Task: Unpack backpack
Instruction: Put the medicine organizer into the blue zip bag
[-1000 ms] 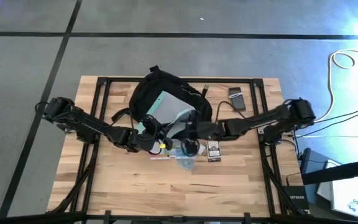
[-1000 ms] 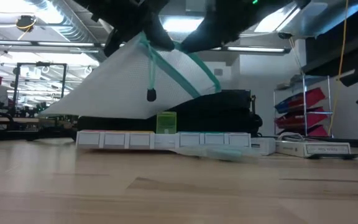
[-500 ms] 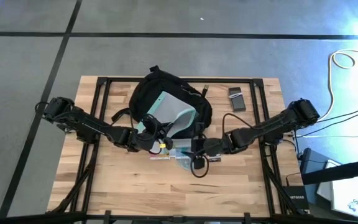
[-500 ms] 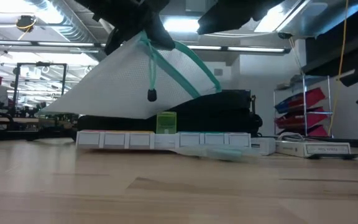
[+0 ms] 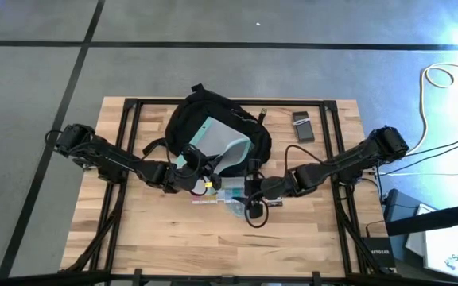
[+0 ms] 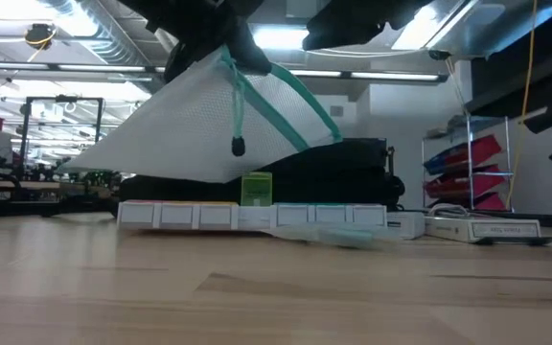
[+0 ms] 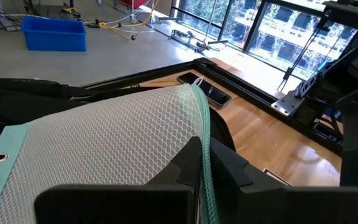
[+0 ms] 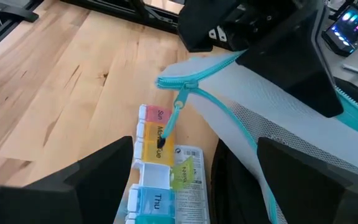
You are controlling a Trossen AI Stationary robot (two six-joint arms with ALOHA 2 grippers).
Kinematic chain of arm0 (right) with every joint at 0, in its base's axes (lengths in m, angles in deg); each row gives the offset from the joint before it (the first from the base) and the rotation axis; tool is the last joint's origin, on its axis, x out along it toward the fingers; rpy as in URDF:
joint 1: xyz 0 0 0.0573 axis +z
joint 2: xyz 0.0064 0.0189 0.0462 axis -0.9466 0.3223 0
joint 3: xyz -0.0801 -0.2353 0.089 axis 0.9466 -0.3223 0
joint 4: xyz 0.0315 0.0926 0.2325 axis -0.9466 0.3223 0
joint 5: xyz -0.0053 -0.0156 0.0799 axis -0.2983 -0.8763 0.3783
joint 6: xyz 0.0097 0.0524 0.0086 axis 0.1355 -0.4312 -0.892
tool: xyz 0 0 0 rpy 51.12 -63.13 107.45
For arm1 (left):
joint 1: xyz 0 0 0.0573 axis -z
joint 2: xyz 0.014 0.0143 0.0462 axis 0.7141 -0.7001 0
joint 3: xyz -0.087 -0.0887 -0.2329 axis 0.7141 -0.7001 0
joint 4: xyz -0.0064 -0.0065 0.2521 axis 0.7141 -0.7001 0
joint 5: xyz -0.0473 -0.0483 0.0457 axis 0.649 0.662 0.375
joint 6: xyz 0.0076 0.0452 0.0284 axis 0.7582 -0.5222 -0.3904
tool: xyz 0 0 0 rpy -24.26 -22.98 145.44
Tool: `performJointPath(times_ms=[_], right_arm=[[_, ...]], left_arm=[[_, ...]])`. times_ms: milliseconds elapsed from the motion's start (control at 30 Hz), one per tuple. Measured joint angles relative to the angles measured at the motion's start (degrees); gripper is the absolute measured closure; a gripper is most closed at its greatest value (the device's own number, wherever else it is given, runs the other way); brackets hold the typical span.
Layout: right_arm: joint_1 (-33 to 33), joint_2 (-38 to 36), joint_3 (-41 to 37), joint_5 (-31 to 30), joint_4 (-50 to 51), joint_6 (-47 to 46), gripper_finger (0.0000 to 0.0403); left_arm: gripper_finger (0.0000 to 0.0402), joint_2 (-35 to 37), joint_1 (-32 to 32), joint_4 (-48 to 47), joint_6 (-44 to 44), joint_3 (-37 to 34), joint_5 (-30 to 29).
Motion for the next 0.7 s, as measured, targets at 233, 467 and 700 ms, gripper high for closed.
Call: performJointPath(times_ms=[233, 467, 700], right_arm=[[0.0, 0.0, 0.0, 0.0, 0.1, 0.0, 0.0078], [0.0, 0.0, 0.0, 0.0, 0.0, 0.0, 0.0078], [0.0, 0.0, 0.0, 0.0, 0.0, 0.0, 0.0078]], left_arm=[[0.0396, 0.0, 0.0, -0.1, -1.7, 0.0, 0.0], [0.0396, 0.0, 0.0, -0.1, -1.2, 0.0, 0.0], [0.0396, 0.0, 0.0, 0.0, -2.9, 0.0, 0.0]])
